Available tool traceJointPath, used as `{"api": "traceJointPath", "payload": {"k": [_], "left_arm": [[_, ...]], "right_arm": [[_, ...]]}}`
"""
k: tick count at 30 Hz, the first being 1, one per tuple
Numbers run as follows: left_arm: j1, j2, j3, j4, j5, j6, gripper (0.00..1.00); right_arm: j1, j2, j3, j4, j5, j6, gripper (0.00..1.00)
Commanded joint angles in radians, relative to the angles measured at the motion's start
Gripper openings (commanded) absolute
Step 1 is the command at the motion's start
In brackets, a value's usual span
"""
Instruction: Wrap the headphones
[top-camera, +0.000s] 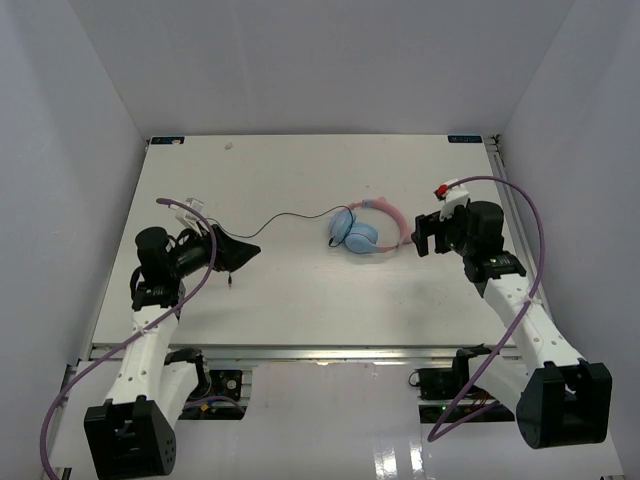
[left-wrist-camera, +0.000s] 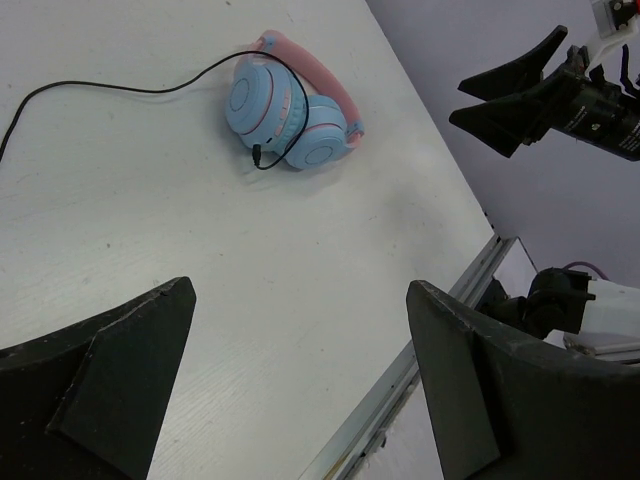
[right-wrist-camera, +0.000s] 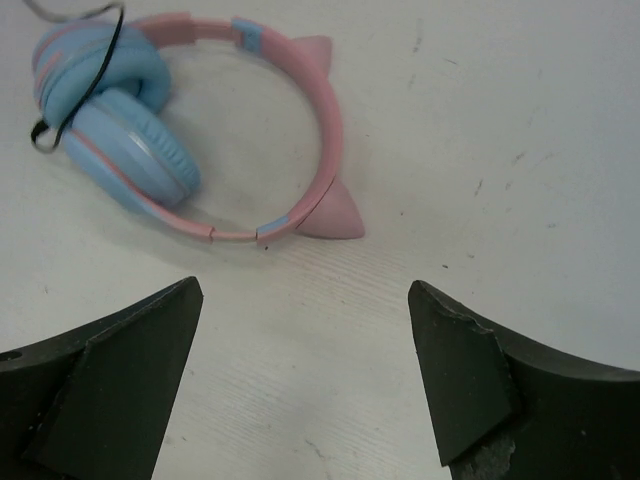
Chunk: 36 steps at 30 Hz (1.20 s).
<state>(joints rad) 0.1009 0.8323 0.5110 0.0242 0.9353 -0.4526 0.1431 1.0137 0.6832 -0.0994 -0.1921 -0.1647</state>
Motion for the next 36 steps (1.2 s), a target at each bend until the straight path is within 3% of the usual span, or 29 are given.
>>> {"api": "traceJointPath", "payload": {"k": [1,5,9,13,17,24,27,29,33,36], "left_arm": [[-0.004,-0.021,0.027,-0.047,-0.038,0.036,0.98],[-0.003,-0.033,0.036,-0.080,-0.083,0.051,0.98],[-0.003,-0.035,0.040,-0.087,-0.096,0.057,0.98],[-0.004,-0.033,0.040,-0.092,-0.102,0.058,0.98],[-0.003,-0.039,0.043,-0.094,-0.103,0.061,0.98],[-0.003,-0.036,0.038,-0.055,-0.053,0.043,0.98],[-0.003,-0.038,0.018,0.065,0.078,-0.016,0.98],[-0.004,-0.035,-0.023,0.167,0.138,-0.083,0.98],[-0.004,-0.002,-0.042,0.253,0.145,-0.126,0.98],[-0.053,-0.005,-0.037,0.249,0.048,-0.102,0.98]], "right_arm": [[-0.002,0.039,0.026,-0.075,-0.318,-0.395,0.90],[-0.002,0.197,0.094,-0.093,-0.378,-0.471,0.90],[-0.002,0.374,0.250,-0.081,-0.317,-0.387,0.91],[-0.001,0.591,0.405,-0.065,-0.148,-0.238,0.99],[0.019,0.747,0.566,-0.159,-0.065,-0.203,0.90],[0.058,0.908,0.680,-0.188,-0.023,-0.199,0.84],[0.061,1.007,0.757,-0.243,-0.030,-0.217,0.72],[0.060,1.031,0.783,-0.274,-0.033,-0.230,0.55],[0.061,1.034,0.741,-0.272,-0.055,-0.253,0.36],[0.062,1.025,0.712,-0.273,-0.071,-0.265,0.16]]}}
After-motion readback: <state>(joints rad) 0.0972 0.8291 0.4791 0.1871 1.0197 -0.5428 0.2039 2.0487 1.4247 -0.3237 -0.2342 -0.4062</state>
